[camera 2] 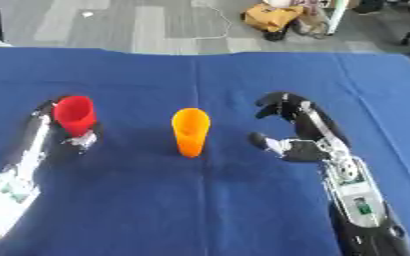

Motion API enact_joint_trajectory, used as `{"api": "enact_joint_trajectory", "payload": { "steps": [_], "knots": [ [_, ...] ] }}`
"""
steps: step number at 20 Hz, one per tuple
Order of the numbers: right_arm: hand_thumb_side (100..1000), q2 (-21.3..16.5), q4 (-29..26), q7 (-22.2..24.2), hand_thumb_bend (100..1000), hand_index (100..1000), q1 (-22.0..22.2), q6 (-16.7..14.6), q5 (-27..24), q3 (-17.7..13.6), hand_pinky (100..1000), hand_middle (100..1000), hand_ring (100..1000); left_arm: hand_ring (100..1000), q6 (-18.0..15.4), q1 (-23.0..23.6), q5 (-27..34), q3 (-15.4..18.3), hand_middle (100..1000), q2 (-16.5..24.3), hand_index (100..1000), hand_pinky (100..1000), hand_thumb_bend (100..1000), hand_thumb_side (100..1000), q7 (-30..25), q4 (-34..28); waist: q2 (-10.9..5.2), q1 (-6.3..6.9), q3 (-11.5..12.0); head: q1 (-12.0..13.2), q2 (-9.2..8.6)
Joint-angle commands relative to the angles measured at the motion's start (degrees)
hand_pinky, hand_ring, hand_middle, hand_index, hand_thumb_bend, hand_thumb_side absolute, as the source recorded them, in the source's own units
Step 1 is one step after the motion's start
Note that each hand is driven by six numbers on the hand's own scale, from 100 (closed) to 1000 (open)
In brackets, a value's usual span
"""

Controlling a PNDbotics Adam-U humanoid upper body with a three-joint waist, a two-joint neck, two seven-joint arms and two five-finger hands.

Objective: Pour the contents of one cup into another cup.

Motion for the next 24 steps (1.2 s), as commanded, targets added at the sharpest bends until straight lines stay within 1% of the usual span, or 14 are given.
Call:
{"api": "enact_joint_trajectory", "payload": {
  "steps": [1, 9, 11, 13, 14, 19, 24],
  "knots": [
    [337, -0.5, -0.5, 0.1, 640, 712, -1.0, -0.1, -0.5, 0.0, 763, 668, 631, 790, -0.1, -0.9, -0.6, 0.2, 794, 0.4, 939, 738, 530, 669, 0.0, 0.4, -0.80, -0.06, -0.2, 0.1, -0.80],
    [337, -0.5, -0.4, 0.2, 640, 712, -1.1, -0.3, -0.5, 0.0, 763, 668, 630, 790, -0.5, -1.5, -1.5, 0.5, 794, 0.3, 938, 738, 530, 668, 0.7, 2.3, -0.68, -0.26, -0.3, 0.3, -0.90],
    [338, -0.5, -0.4, 0.2, 639, 712, -1.1, -0.3, -0.5, 0.0, 763, 668, 630, 776, -0.5, -1.7, -1.6, 0.6, 778, 0.3, 933, 734, 526, 667, 0.8, 2.7, -0.64, -0.29, -0.3, 0.3, -0.94],
    [339, -0.4, -0.4, 0.2, 638, 712, -1.1, -0.3, -0.5, 0.0, 763, 668, 631, 743, -0.6, -1.9, -1.7, 0.7, 747, 0.3, 914, 722, 522, 659, 1.3, 2.9, -0.62, -0.28, -0.3, 0.4, -0.94],
    [340, -0.4, -0.4, 0.2, 638, 712, -1.1, -0.3, -0.5, 0.0, 763, 668, 630, 695, -0.7, -1.9, -1.8, 0.7, 714, 0.3, 886, 707, 505, 650, 1.5, 2.9, -0.61, -0.27, -0.3, 0.4, -0.95],
    [339, -0.4, -0.3, 0.2, 637, 711, -1.0, -0.2, -0.4, -0.1, 763, 668, 630, 594, -1.0, -2.0, -1.9, 0.7, 616, 0.3, 812, 657, 445, 615, 3.0, 2.6, -0.61, -0.23, -0.3, 0.4, -1.02],
    [340, -0.4, -0.3, 0.2, 636, 712, -1.0, -0.2, -0.4, -0.1, 763, 668, 630, 481, -1.2, -2.1, -1.2, 0.7, 500, 0.2, 709, 567, 373, 561, 4.9, 2.3, -0.60, -0.20, -0.4, 0.4, -1.12]
  ]
}}
